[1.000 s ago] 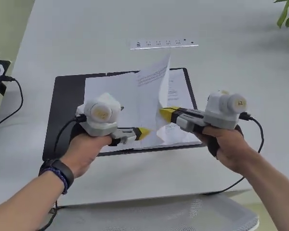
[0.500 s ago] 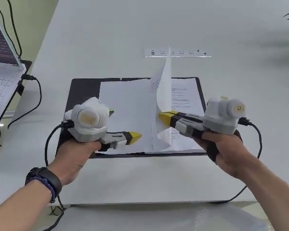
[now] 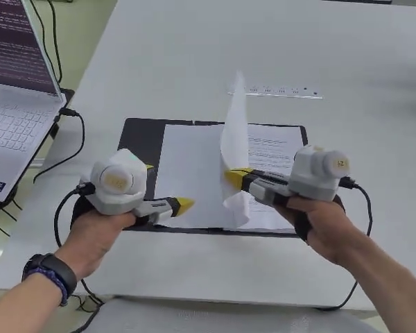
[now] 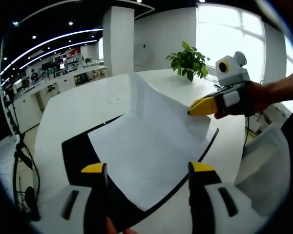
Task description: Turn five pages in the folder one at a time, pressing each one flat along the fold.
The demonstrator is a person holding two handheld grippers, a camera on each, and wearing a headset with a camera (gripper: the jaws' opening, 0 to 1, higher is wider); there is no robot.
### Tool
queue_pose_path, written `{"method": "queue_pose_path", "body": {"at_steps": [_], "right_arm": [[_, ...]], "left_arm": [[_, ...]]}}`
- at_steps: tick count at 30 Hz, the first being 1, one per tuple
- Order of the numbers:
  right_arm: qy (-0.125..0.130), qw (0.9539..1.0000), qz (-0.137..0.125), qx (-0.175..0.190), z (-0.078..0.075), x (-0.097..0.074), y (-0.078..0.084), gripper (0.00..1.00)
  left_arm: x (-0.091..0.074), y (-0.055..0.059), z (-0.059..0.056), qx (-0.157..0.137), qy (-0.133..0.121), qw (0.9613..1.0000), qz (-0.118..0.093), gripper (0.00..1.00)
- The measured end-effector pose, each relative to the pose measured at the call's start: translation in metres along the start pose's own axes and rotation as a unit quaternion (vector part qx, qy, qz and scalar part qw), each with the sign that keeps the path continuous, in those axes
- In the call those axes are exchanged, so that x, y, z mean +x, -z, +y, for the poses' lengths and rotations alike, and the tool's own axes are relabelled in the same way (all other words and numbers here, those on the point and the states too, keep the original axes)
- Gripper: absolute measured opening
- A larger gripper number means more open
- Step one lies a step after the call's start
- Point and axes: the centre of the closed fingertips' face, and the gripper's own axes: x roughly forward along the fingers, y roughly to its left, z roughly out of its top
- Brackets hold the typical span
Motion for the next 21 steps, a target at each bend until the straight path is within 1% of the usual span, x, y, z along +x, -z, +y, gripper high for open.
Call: {"method": "queue_pose_path", "body": {"at_steps": [7, 13, 14, 17, 18, 21], "right_arm": [[-0.013, 0.9999, 0.009, 0.003, 0.006, 0.017, 0.004, 0.00], [-0.022, 0.9996, 0.016, 0.008, 0.012, 0.033, 0.008, 0.00], [-0.023, 0.9995, 0.018, 0.008, 0.011, 0.034, 0.010, 0.00], [-0.026, 0.9993, 0.021, 0.012, 0.012, 0.041, 0.013, 0.00], [-0.029, 0.9992, 0.022, 0.017, 0.012, 0.044, 0.015, 0.00], [-0.033, 0.9989, 0.026, 0.022, 0.016, 0.051, 0.019, 0.00]], "left_arm": [[-0.015, 0.008, 0.011, -0.012, -0.014, 0.9998, -0.001, 0.67], [-0.027, 0.014, 0.016, -0.019, -0.024, 0.9995, -0.002, 0.67], [-0.029, 0.015, 0.017, -0.021, -0.027, 0.9994, -0.002, 0.67], [-0.033, 0.018, 0.018, -0.023, -0.030, 0.9993, 0.000, 0.67], [-0.034, 0.020, 0.021, -0.023, -0.031, 0.9992, 0.001, 0.67], [-0.037, 0.022, 0.023, -0.026, -0.032, 0.9992, 0.000, 0.67]]}}
